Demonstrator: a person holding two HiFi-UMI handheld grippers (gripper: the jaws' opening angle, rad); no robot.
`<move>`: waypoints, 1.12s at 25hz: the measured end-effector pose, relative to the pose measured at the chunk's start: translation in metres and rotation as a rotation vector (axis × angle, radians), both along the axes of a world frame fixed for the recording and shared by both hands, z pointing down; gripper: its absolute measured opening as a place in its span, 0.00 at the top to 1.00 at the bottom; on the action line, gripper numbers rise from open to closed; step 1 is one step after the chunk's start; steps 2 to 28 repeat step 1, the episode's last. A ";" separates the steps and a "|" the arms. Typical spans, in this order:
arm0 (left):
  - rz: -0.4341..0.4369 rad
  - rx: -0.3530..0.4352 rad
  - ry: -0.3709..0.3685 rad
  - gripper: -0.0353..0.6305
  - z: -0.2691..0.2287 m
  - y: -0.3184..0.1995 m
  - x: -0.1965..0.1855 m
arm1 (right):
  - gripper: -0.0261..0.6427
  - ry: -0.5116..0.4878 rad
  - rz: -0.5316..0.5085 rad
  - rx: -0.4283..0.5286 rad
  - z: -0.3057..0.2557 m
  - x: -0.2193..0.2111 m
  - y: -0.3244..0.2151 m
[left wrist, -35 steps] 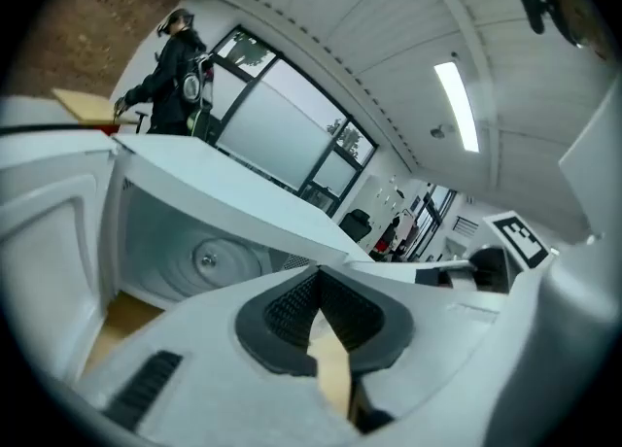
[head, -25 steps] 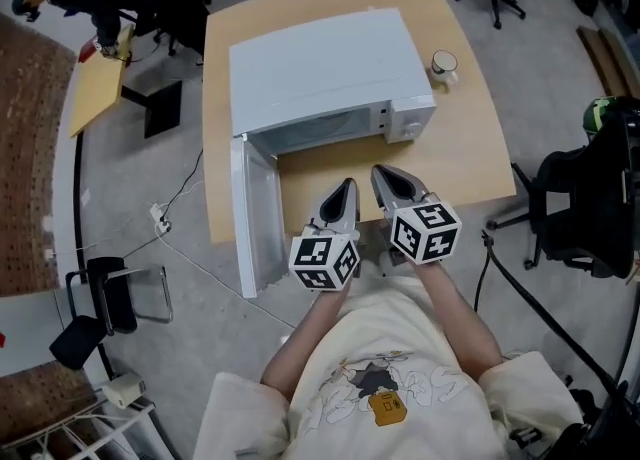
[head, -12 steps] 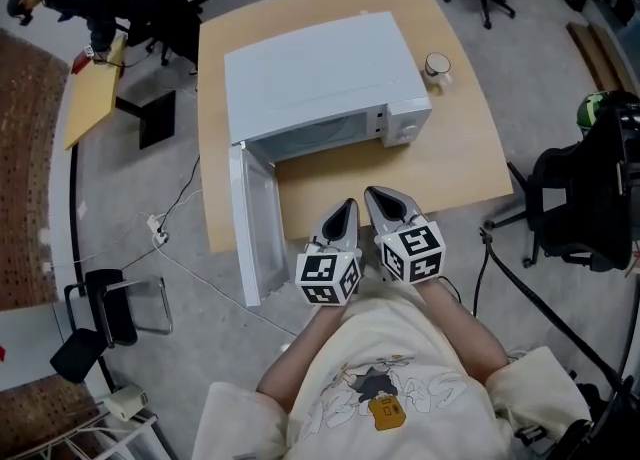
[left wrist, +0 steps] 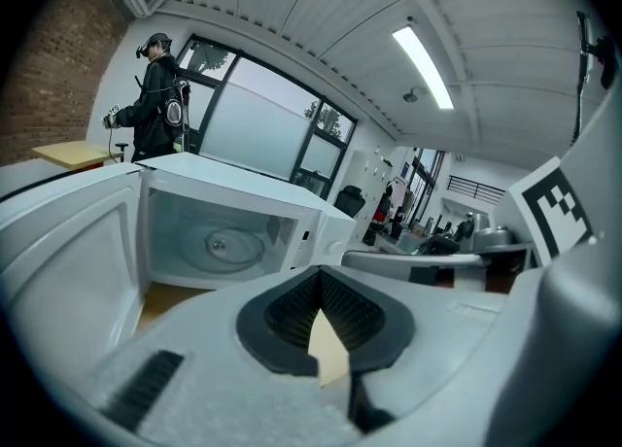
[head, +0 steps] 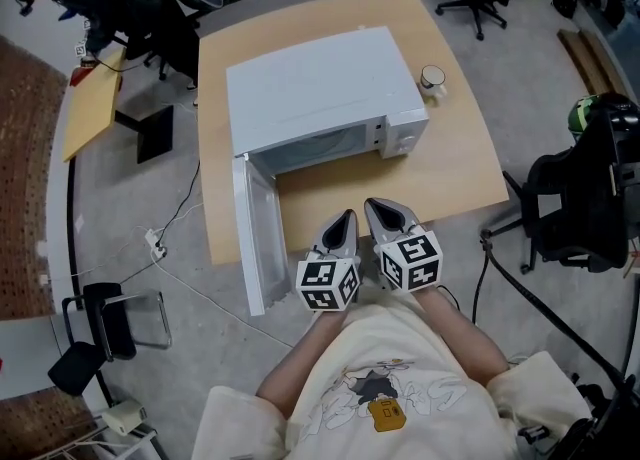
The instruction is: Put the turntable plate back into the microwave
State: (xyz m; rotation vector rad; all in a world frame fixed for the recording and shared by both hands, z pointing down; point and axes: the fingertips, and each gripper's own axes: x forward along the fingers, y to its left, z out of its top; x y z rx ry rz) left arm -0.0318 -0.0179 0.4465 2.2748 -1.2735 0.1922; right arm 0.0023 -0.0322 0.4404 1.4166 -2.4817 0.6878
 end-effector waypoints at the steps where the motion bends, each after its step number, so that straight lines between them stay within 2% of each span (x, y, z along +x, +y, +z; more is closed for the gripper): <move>1: 0.000 0.002 -0.001 0.95 -0.001 0.000 -0.001 | 0.95 0.000 0.003 0.002 -0.001 0.000 0.001; 28: 0.000 0.002 -0.001 0.95 -0.001 0.000 -0.001 | 0.95 0.000 0.003 0.002 -0.001 0.000 0.001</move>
